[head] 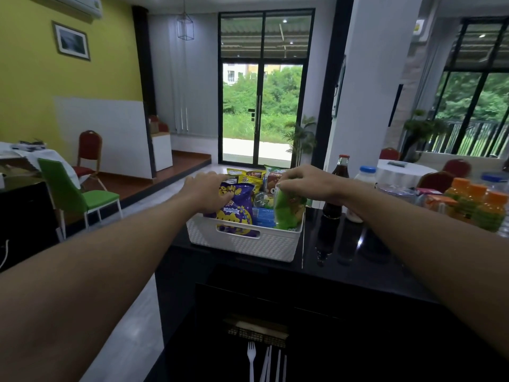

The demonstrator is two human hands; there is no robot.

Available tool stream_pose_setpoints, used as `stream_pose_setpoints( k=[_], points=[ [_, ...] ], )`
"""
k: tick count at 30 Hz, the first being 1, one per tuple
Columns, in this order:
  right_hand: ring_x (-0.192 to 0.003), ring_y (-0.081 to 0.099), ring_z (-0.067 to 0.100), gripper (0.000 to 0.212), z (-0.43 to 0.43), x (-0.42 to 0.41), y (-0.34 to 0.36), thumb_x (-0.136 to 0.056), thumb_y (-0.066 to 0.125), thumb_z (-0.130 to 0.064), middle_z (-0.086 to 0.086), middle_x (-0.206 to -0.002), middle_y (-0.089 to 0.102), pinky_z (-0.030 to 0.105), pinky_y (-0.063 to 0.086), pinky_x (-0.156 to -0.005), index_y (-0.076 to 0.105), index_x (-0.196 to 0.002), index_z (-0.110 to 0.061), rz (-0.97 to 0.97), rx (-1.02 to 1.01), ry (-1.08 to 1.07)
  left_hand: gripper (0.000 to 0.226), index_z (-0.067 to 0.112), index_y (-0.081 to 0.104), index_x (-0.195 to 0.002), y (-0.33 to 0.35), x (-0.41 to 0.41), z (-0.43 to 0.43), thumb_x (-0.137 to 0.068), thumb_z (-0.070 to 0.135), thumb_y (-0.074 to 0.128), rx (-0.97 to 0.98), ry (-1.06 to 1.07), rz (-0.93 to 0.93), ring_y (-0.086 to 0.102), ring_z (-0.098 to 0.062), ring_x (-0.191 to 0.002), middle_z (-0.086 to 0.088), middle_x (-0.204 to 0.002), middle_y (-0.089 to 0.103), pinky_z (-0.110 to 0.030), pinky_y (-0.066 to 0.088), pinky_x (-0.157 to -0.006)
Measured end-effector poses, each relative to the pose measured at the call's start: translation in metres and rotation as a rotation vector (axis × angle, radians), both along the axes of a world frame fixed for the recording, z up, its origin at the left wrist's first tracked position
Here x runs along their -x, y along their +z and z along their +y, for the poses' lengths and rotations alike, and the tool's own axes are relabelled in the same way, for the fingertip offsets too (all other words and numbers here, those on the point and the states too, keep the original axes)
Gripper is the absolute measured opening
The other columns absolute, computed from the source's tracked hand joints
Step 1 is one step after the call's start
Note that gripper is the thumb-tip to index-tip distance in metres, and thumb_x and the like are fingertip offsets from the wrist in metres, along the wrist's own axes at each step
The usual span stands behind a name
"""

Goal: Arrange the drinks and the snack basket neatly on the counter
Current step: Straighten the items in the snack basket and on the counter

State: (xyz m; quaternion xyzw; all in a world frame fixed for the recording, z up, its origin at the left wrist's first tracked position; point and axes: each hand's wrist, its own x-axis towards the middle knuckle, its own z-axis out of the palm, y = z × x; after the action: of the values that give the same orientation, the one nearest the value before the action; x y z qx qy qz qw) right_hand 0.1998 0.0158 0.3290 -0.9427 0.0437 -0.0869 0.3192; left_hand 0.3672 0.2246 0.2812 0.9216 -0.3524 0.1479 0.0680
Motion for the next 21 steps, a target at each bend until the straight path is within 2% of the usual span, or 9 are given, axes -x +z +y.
stream_pose_setpoints(
  k=[2, 3, 4, 7, 8, 12, 13, 16, 21],
  points=[
    [-0.097, 0.064, 0.024, 0.044, -0.001, -0.001, -0.002, -0.089, 0.069, -0.052, 0.008, -0.101, 0.067, 0.039, 0.054, -0.081, 0.072, -0.097, -0.009, -0.004, 0.004, -0.029, 0.060, 0.028, 0.044, -0.145, 0.000, 0.001, -0.001, -0.095, 0.060, 0.048, -0.015, 0.002, -0.001, 0.048, -0.032, -0.128, -0.008, -0.141, 0.052, -0.050, 0.036, -0.103],
    [-0.096, 0.064, 0.022, 0.048, -0.002, -0.002, -0.004, -0.084, 0.071, -0.059, 0.006, -0.101, 0.066, 0.037, 0.054, -0.079, 0.070, -0.096, -0.012, -0.020, 0.027, -0.057, 0.059, 0.028, 0.046, -0.144, 0.000, 0.001, -0.001, -0.095, 0.060, 0.048, -0.021, 0.005, 0.002, 0.048, -0.032, -0.127, -0.008, -0.140, 0.053, -0.050, 0.036, -0.103],
    [-0.096, 0.064, 0.021, 0.045, -0.002, -0.002, -0.005, -0.083, 0.074, -0.058, 0.004, -0.100, 0.066, 0.034, 0.054, -0.075, 0.069, -0.095, -0.015, -0.042, 0.054, -0.077, 0.058, 0.029, 0.047, -0.143, 0.000, 0.001, -0.001, -0.095, 0.060, 0.047, -0.025, 0.009, 0.007, 0.048, -0.032, -0.126, -0.008, -0.139, 0.053, -0.050, 0.035, -0.102],
    [-0.099, 0.063, 0.023, 0.019, -0.004, -0.005, -0.006, -0.084, 0.078, -0.030, 0.004, -0.103, 0.062, 0.027, 0.052, -0.066, 0.069, -0.094, -0.017, -0.126, 0.031, -0.102, 0.056, 0.029, 0.048, -0.142, 0.000, 0.002, -0.001, -0.095, 0.060, 0.048, -0.015, 0.014, 0.024, 0.049, -0.032, -0.125, -0.008, -0.137, 0.053, -0.050, 0.034, -0.103],
    [-0.100, 0.062, 0.023, 0.017, -0.005, -0.005, -0.006, -0.083, 0.077, -0.025, 0.004, -0.107, 0.060, 0.027, 0.053, -0.066, 0.070, -0.096, -0.017, -0.155, 0.003, -0.111, 0.056, 0.029, 0.048, -0.141, 0.000, 0.003, -0.001, -0.095, 0.060, 0.048, -0.011, 0.015, 0.025, 0.050, -0.031, -0.124, -0.007, -0.136, 0.054, -0.051, 0.034, -0.103],
    [-0.110, 0.055, 0.029, 0.045, -0.009, 0.000, -0.005, -0.080, 0.080, -0.022, 0.013, -0.132, 0.045, 0.041, 0.060, -0.085, 0.062, -0.121, -0.021, -0.188, -0.087, -0.134, 0.054, 0.030, 0.048, -0.141, 0.004, 0.006, 0.002, -0.095, 0.060, 0.047, -0.011, 0.009, -0.013, 0.053, -0.027, -0.119, -0.004, -0.132, 0.055, -0.051, 0.032, -0.101],
    [-0.111, 0.055, 0.028, 0.050, -0.009, 0.001, -0.004, -0.080, 0.081, -0.022, 0.013, -0.134, 0.044, 0.040, 0.060, -0.085, 0.060, -0.124, -0.024, -0.189, -0.113, -0.131, 0.053, 0.030, 0.049, -0.140, 0.005, 0.007, 0.003, -0.095, 0.059, 0.049, 0.010, -0.006, -0.016, 0.054, -0.027, -0.118, -0.003, -0.132, 0.055, -0.049, 0.034, -0.099],
    [-0.103, 0.057, 0.020, 0.052, -0.009, 0.002, -0.002, -0.079, 0.082, -0.015, 0.010, -0.130, 0.050, 0.030, 0.058, -0.074, 0.060, -0.126, -0.023, -0.179, -0.211, -0.083, 0.051, 0.027, 0.054, -0.136, 0.010, 0.008, 0.007, -0.092, 0.054, 0.058, 0.127, -0.059, 0.016, 0.056, -0.025, -0.110, -0.004, -0.126, 0.057, -0.038, 0.046, -0.085],
    [-0.107, 0.061, 0.021, 0.047, -0.010, 0.004, 0.008, -0.081, 0.080, -0.013, 0.005, -0.130, 0.059, 0.035, 0.059, -0.080, 0.064, -0.124, -0.024, -0.223, -0.196, -0.076, 0.053, 0.025, 0.060, -0.124, 0.025, 0.013, 0.008, -0.082, 0.057, 0.070, 0.295, -0.038, 0.020, 0.060, -0.026, -0.104, -0.004, -0.120, 0.061, -0.046, 0.054, -0.087]
  ],
)
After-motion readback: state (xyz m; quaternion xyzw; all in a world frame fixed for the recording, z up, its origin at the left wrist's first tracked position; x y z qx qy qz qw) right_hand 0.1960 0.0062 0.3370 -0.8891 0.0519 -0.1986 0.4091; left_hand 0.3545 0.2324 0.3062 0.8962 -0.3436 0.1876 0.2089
